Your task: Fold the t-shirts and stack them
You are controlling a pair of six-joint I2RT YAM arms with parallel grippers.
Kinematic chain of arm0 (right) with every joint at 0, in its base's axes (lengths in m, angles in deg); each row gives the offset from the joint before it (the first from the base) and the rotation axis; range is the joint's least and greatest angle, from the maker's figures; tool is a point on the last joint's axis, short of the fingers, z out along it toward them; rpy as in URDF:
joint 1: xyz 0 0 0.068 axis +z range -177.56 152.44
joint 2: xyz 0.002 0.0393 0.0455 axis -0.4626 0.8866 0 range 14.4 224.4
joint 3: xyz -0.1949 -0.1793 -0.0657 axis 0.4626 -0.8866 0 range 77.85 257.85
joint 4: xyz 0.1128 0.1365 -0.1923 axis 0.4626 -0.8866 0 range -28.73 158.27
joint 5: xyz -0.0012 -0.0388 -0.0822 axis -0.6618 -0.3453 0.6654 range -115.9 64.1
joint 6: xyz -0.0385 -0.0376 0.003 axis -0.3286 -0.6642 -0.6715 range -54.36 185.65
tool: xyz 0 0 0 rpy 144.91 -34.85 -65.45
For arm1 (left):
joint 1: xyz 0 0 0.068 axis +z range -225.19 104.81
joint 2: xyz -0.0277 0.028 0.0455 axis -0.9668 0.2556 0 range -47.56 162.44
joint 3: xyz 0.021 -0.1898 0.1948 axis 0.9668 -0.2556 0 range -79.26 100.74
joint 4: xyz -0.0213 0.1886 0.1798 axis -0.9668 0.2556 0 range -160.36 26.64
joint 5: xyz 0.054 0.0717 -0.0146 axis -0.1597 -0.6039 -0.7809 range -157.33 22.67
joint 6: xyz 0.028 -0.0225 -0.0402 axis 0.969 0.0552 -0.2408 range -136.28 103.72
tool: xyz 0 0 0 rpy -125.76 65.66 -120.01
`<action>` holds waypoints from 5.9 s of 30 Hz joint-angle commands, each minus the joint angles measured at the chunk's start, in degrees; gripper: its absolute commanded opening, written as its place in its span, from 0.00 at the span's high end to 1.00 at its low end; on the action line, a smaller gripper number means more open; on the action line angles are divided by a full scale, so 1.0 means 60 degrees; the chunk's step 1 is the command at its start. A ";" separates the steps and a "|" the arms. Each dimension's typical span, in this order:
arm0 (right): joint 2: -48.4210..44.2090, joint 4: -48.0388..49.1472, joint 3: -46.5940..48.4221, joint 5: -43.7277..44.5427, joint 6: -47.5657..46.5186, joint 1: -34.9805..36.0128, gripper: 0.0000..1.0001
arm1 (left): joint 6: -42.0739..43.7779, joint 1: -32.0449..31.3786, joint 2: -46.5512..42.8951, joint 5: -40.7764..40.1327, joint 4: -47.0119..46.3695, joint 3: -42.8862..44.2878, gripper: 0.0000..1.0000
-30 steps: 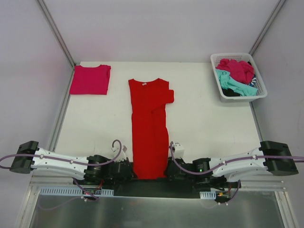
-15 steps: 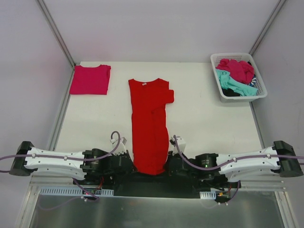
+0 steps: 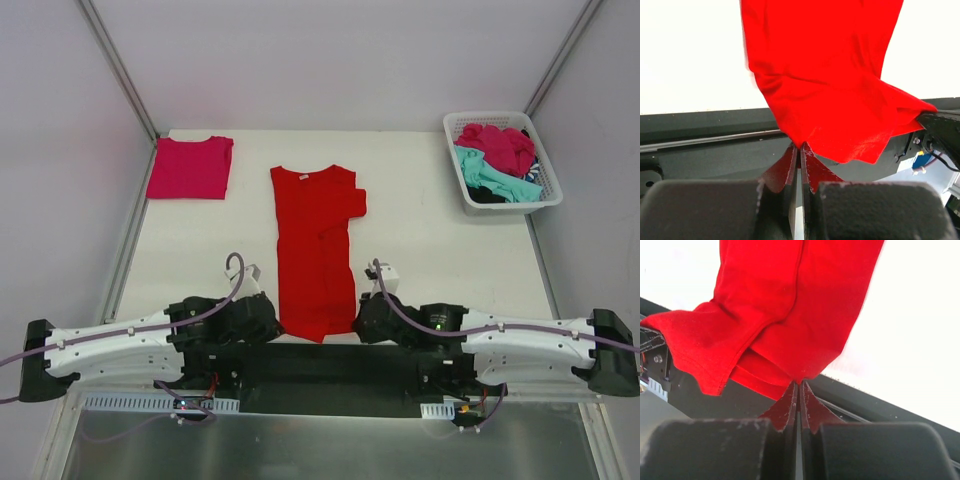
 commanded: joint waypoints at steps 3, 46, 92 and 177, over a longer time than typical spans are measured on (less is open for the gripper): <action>0.0029 -0.0041 0.0681 -0.0756 -0.1299 -0.1033 0.99 | 0.1549 0.0983 0.0423 0.0489 0.0146 0.0638 1.00; 0.3617 0.0809 0.3667 -0.4225 -0.4303 -0.5426 0.99 | 0.5812 0.6080 0.3497 0.3199 -0.1889 0.2600 1.00; 0.7647 0.0604 0.6863 -0.6382 -0.5841 -0.7596 0.99 | 0.7468 0.8865 0.9081 0.5119 -0.3516 0.5853 1.00; 0.3090 0.2421 0.1150 -0.4243 -0.4611 -0.5385 0.66 | 0.4948 0.5935 0.4553 0.3947 -0.5260 -0.0006 0.50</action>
